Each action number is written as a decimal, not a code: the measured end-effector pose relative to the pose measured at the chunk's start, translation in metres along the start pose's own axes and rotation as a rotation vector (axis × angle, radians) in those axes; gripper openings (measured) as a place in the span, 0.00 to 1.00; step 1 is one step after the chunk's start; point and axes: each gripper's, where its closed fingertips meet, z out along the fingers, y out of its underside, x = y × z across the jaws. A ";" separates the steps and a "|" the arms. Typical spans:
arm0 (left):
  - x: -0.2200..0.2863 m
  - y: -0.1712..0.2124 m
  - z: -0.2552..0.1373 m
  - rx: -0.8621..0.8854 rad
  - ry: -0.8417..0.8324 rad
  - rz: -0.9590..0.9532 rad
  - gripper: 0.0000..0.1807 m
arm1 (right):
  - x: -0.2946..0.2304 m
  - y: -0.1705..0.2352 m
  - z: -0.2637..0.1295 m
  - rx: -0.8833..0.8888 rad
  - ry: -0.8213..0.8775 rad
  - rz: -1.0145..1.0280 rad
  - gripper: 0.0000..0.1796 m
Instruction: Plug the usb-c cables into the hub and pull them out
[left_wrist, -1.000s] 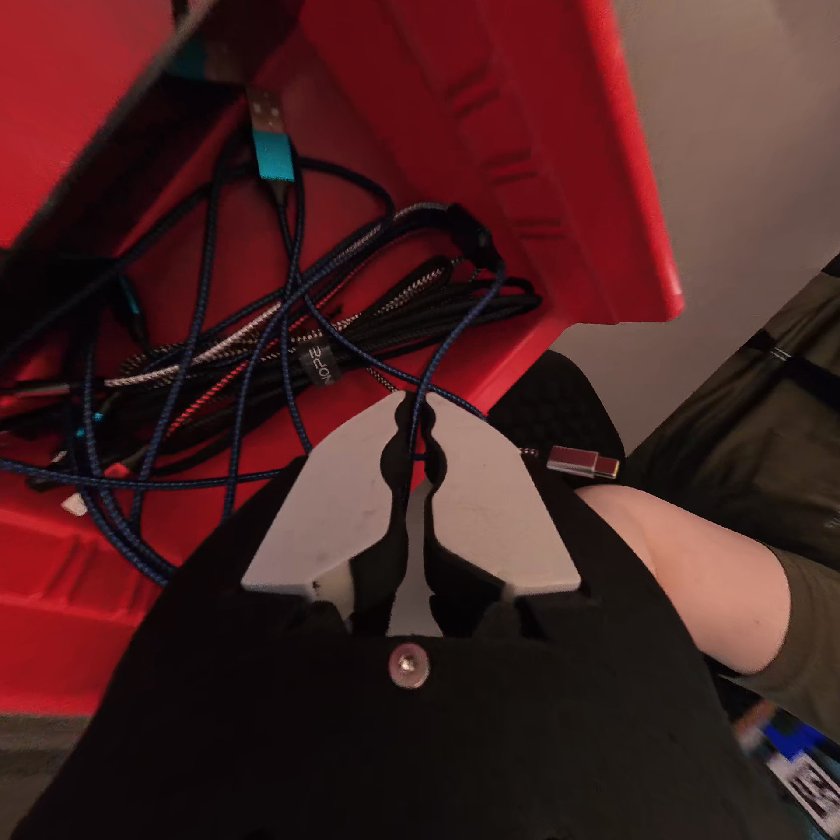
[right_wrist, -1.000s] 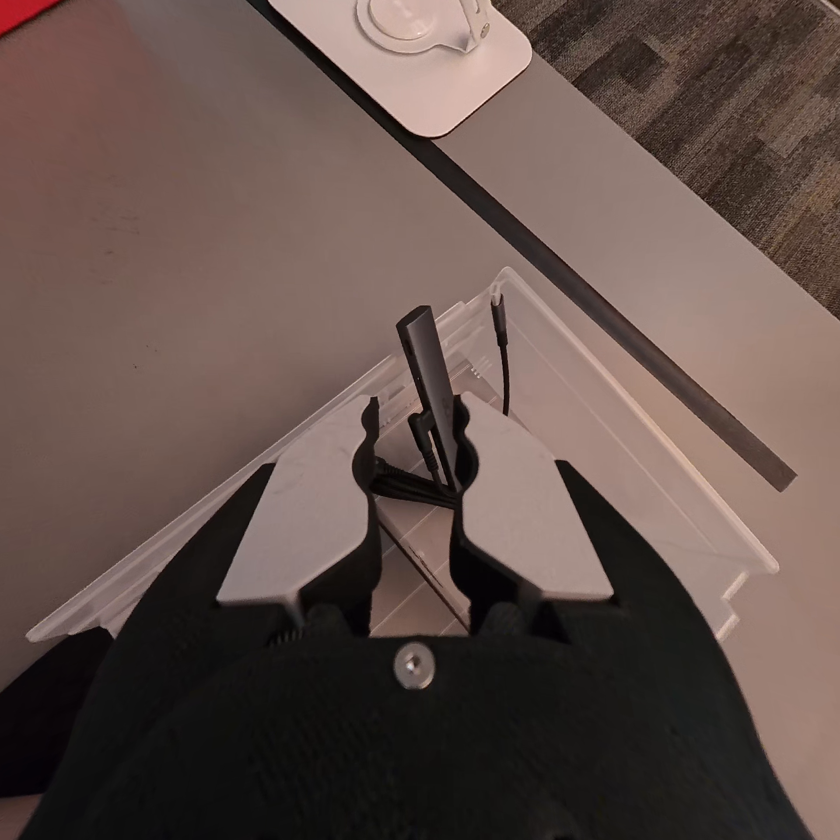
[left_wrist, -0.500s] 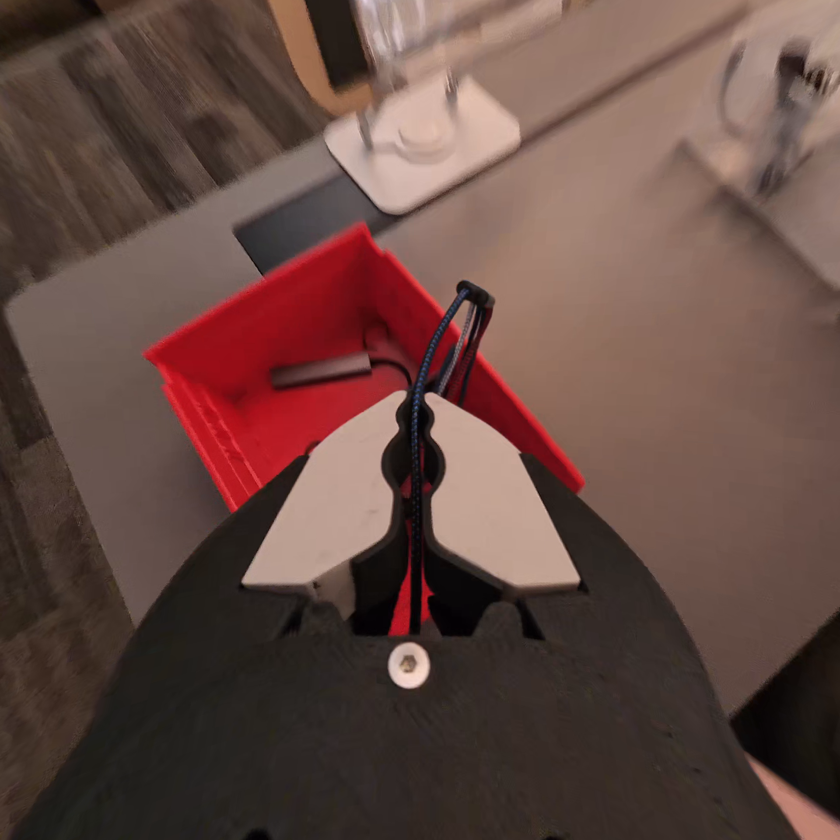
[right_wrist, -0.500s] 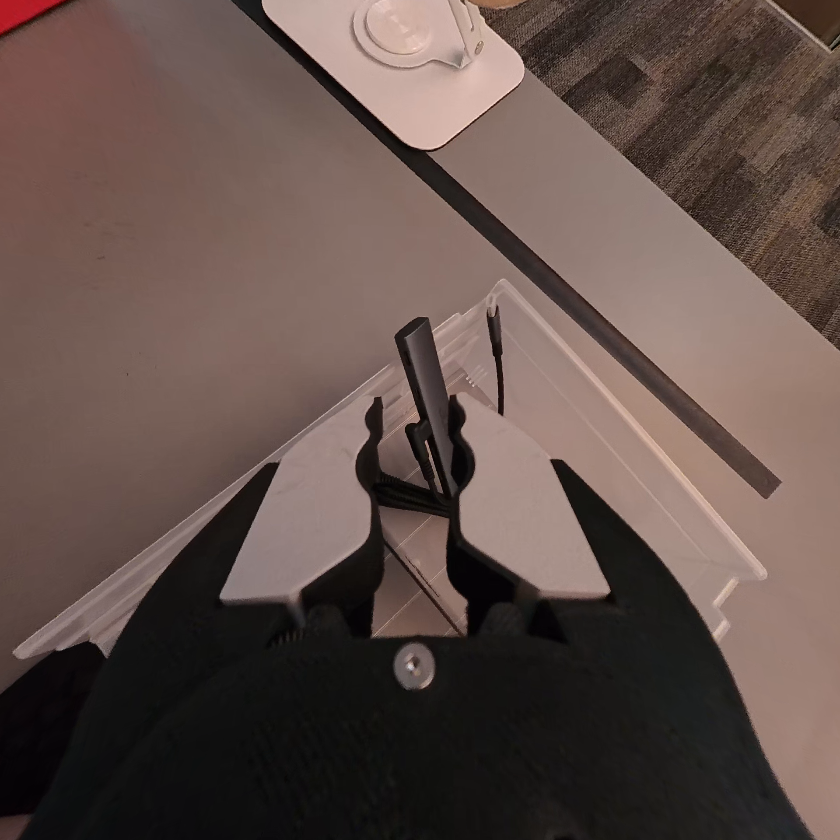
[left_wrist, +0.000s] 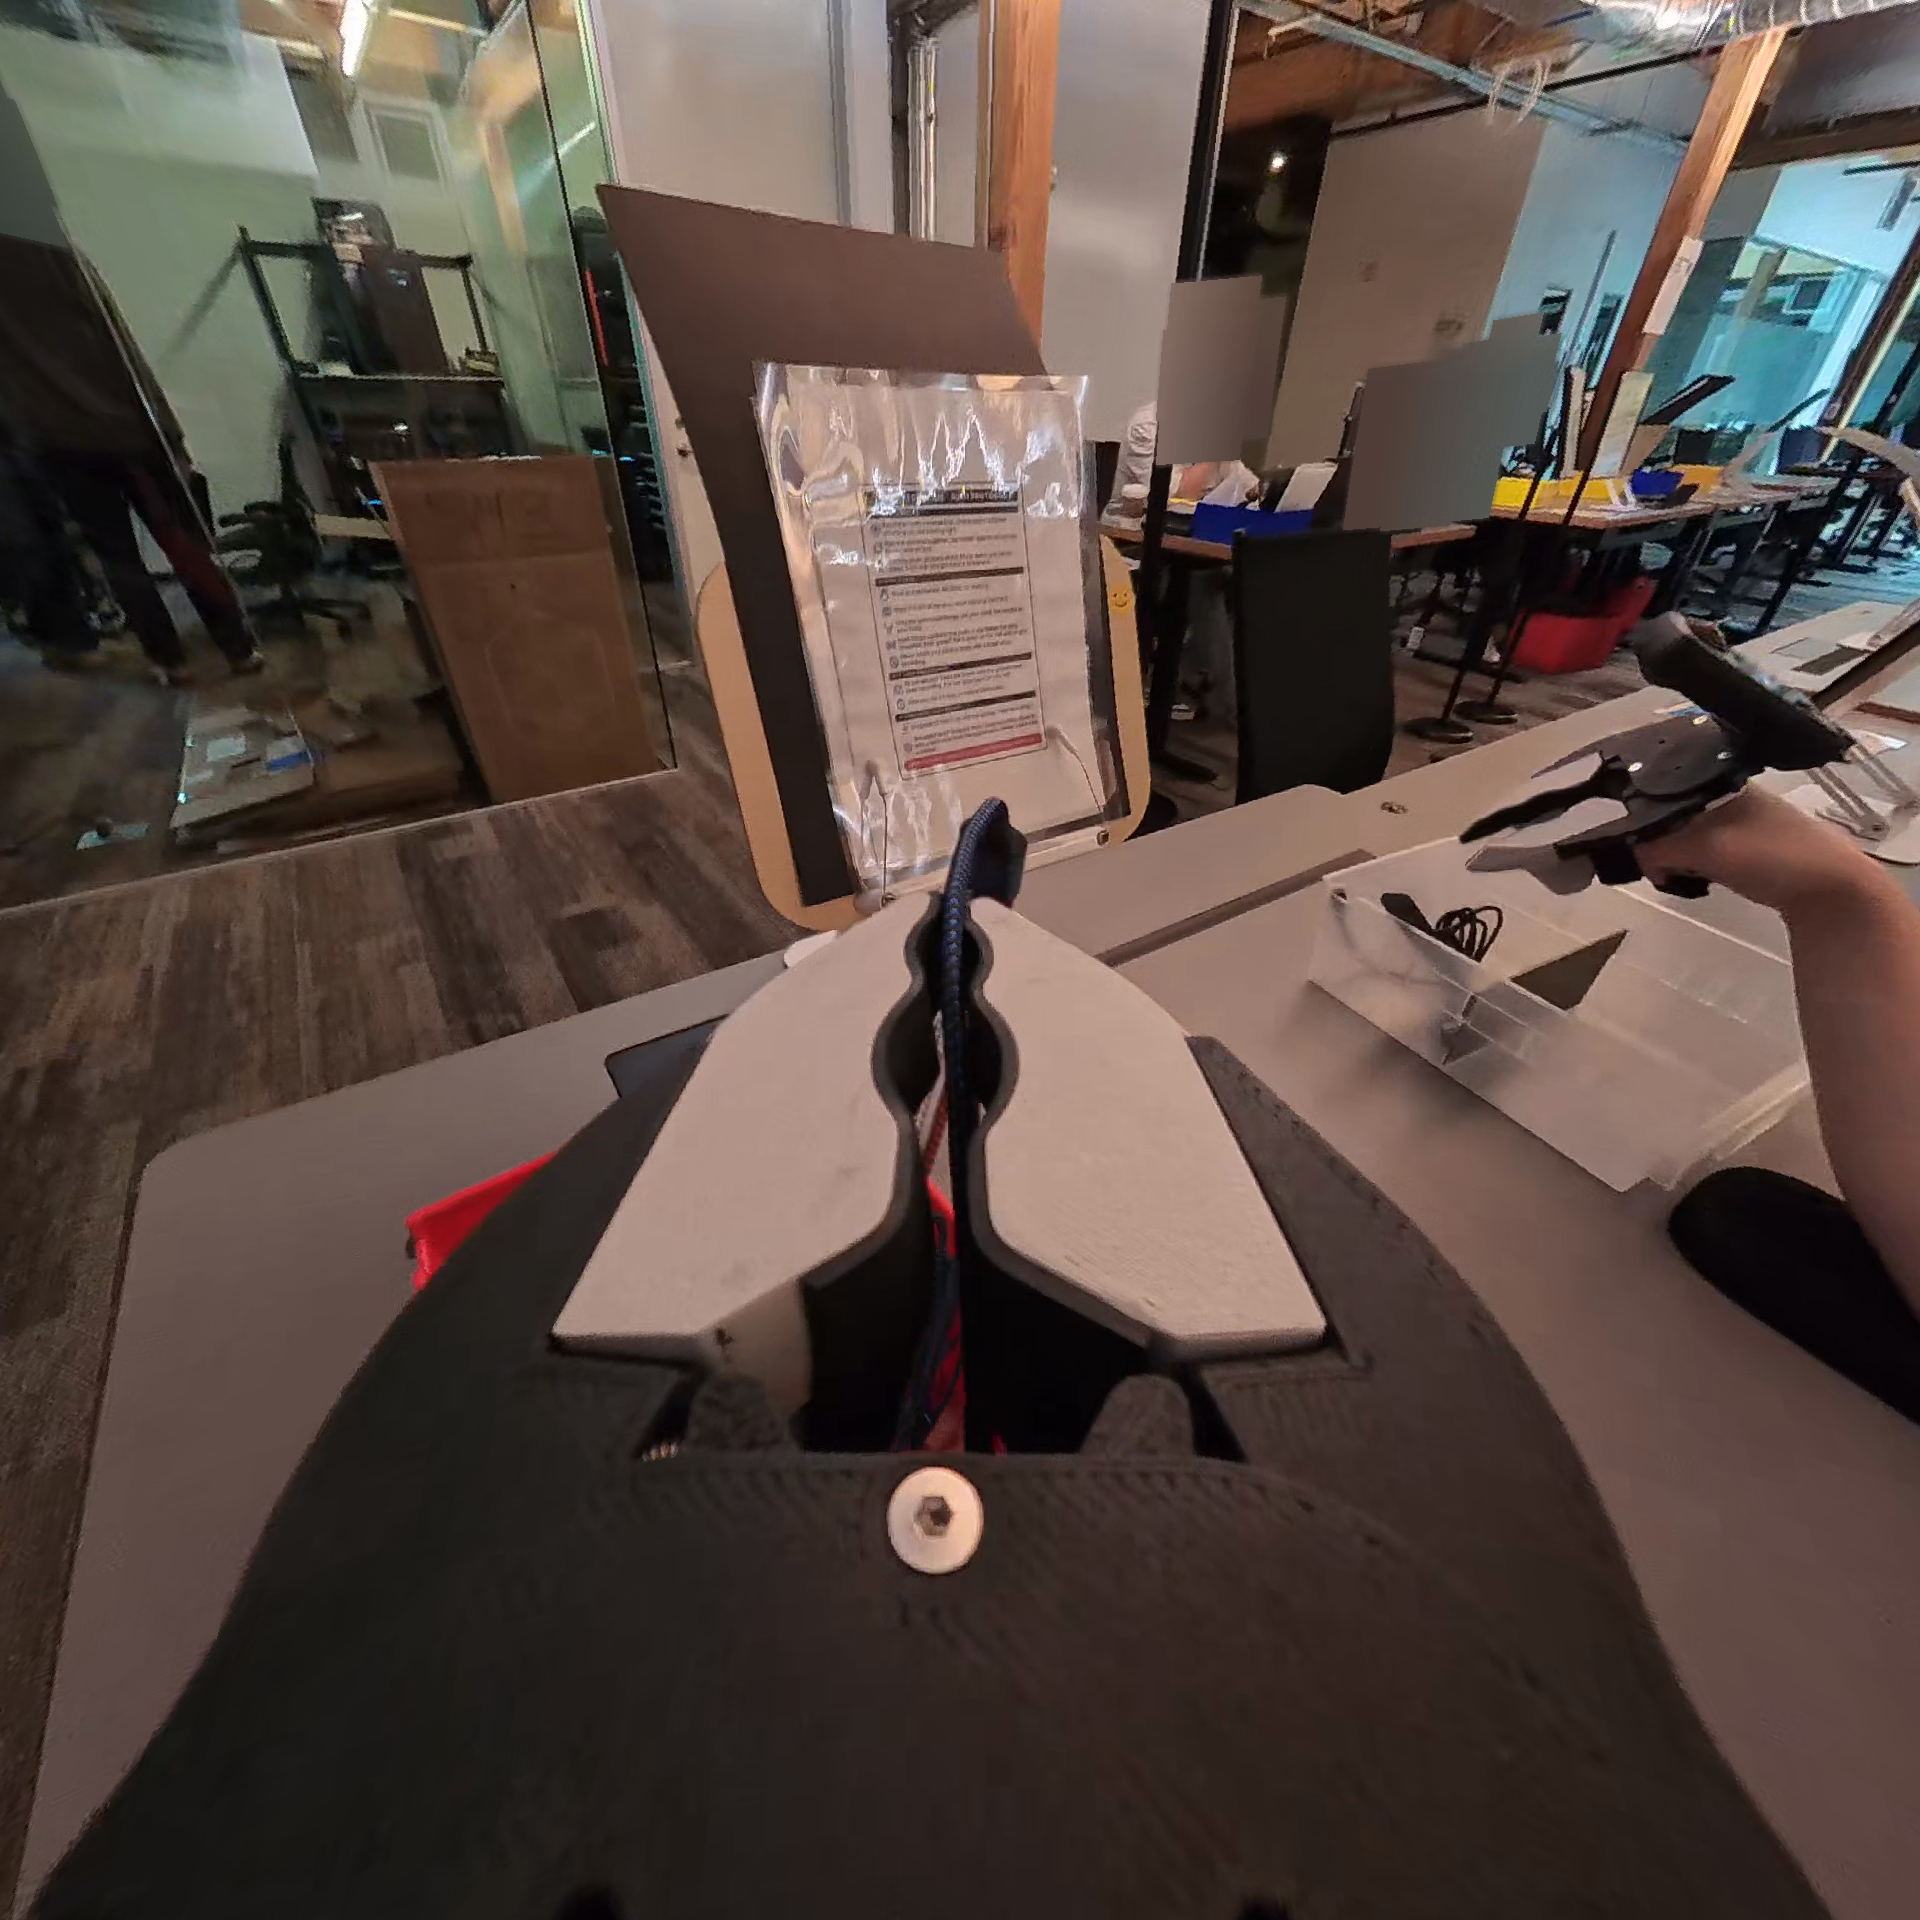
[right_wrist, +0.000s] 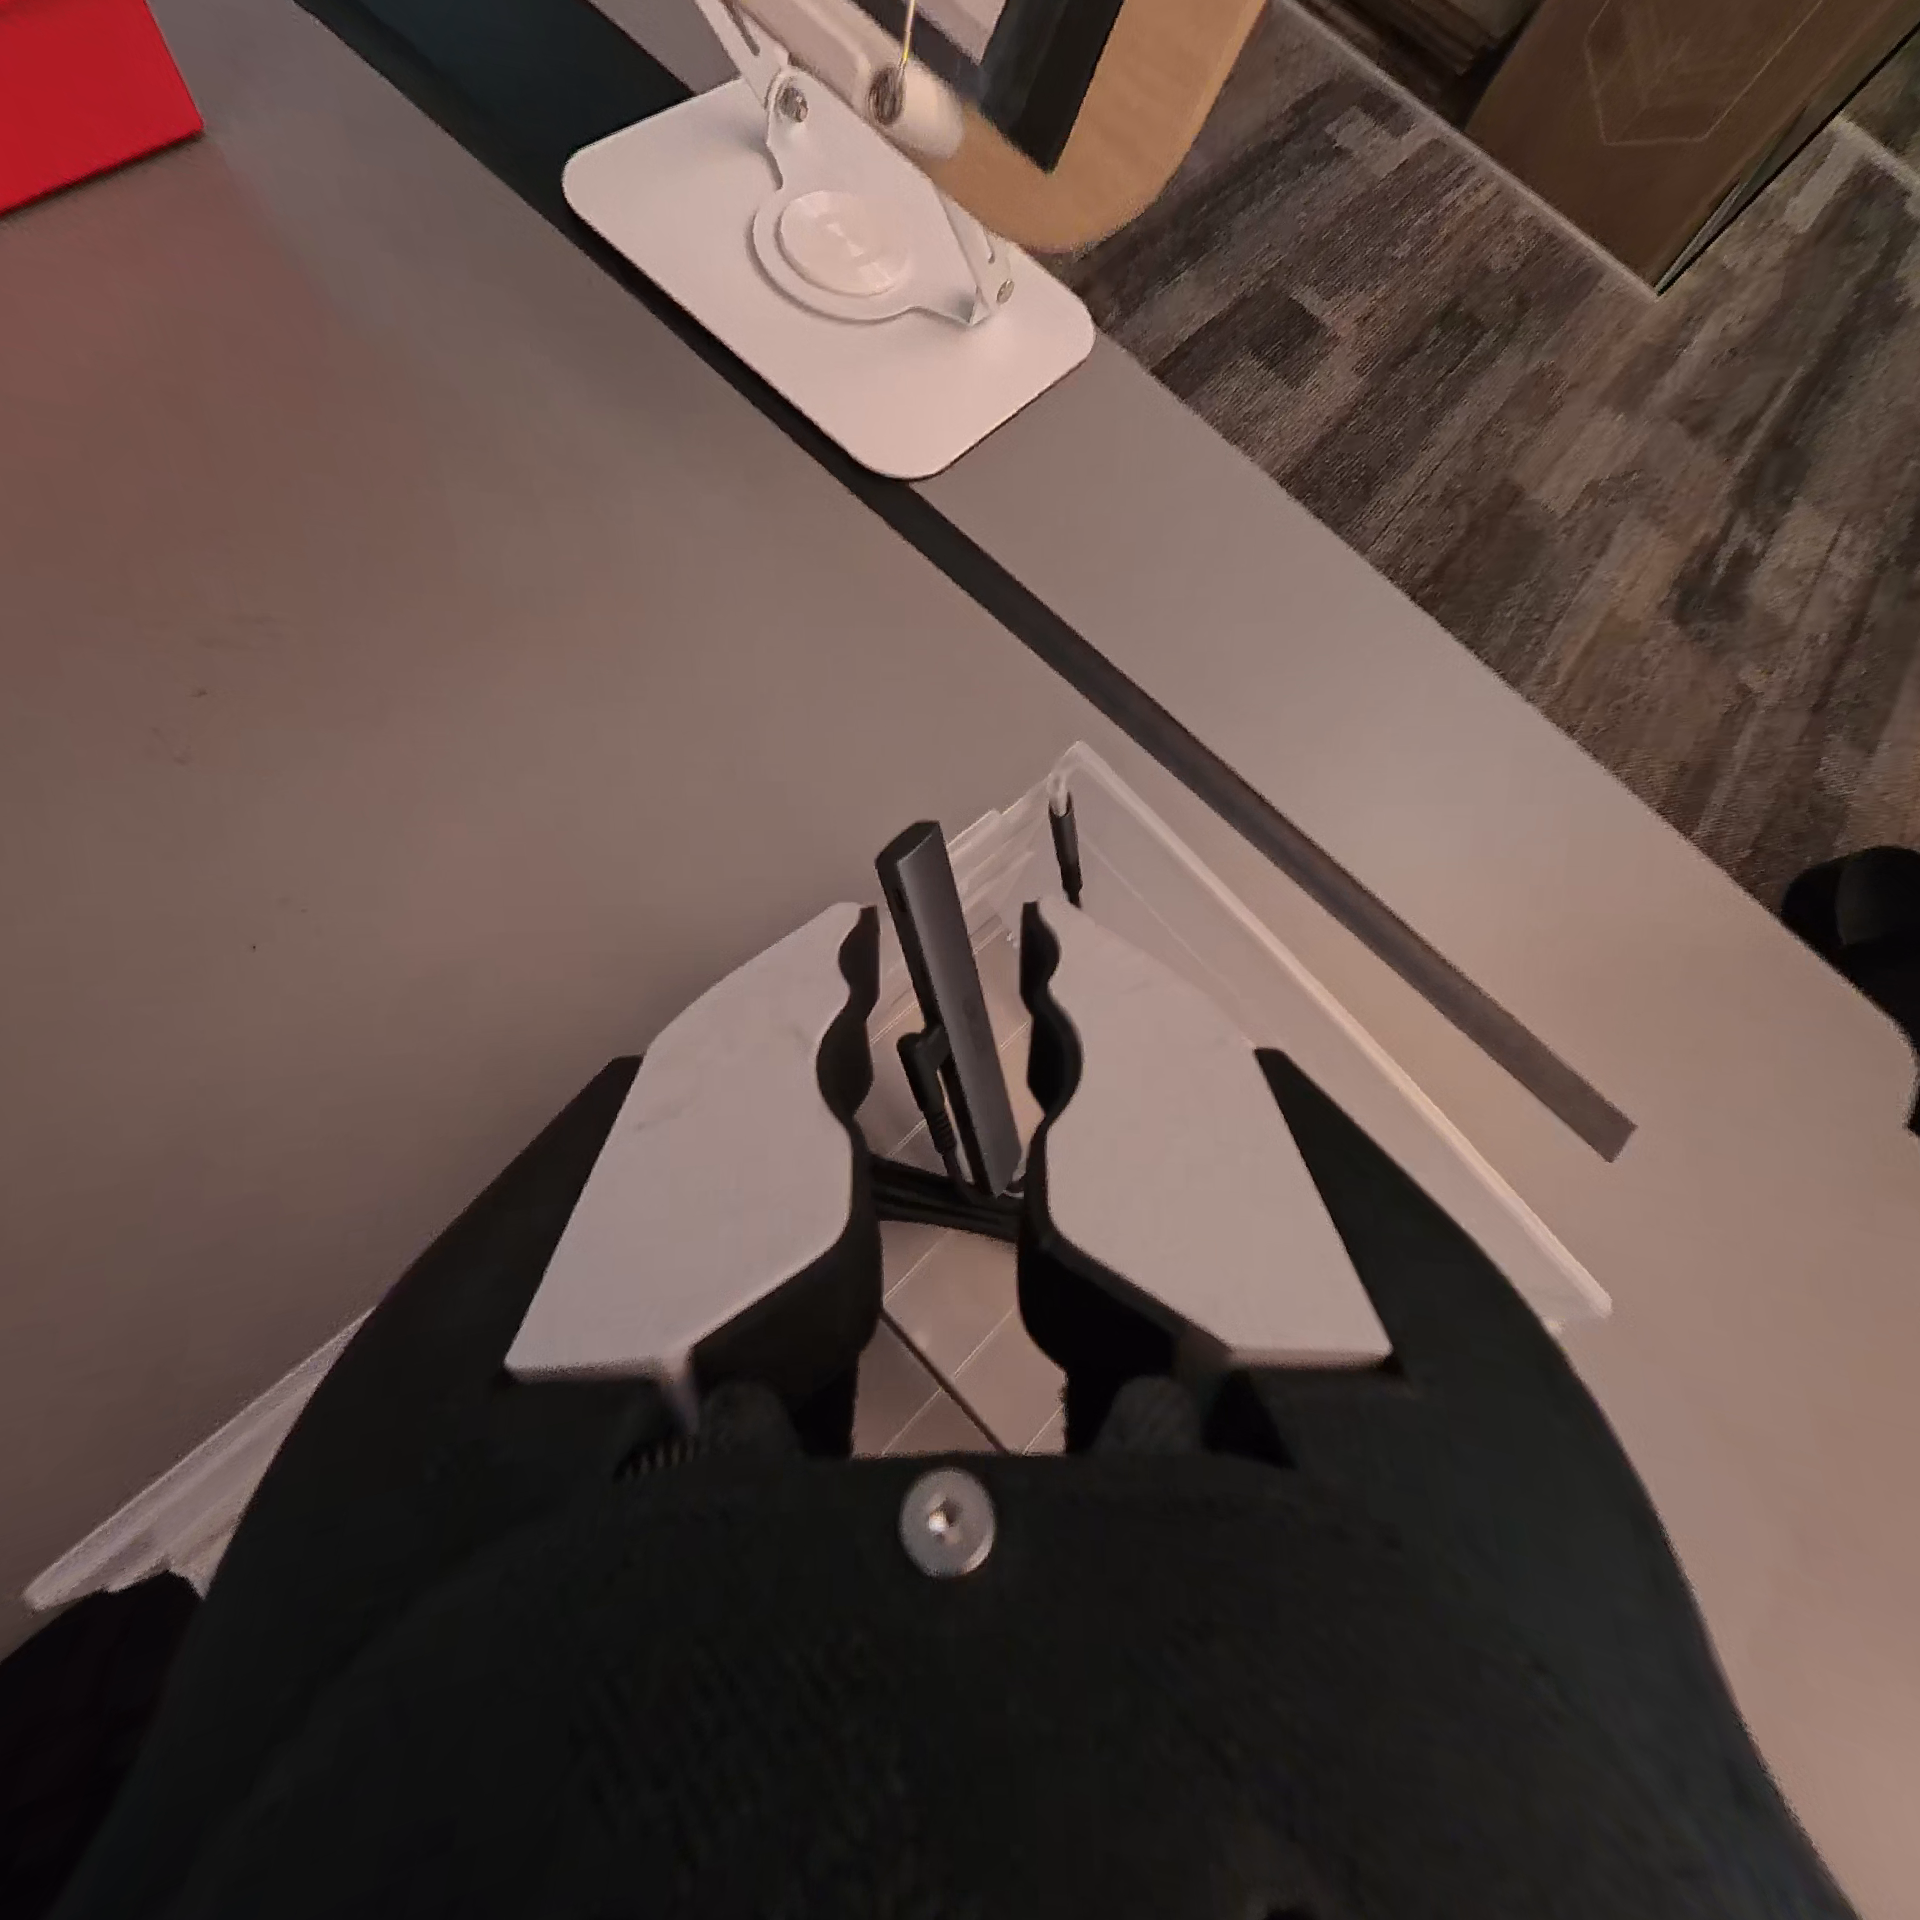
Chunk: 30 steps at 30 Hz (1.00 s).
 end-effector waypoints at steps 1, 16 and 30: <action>0.003 0.000 0.000 -0.006 -0.001 0.010 0.00 | 0.000 -0.005 -0.003 0.014 0.023 -0.012 0.14; 0.069 -0.006 0.012 -0.042 0.112 0.129 0.00 | -0.324 -0.171 -0.002 0.581 -0.458 -0.445 0.27; 0.160 0.006 0.026 -0.089 0.376 0.271 0.00 | -0.361 -0.226 -0.023 0.952 -1.026 0.149 0.27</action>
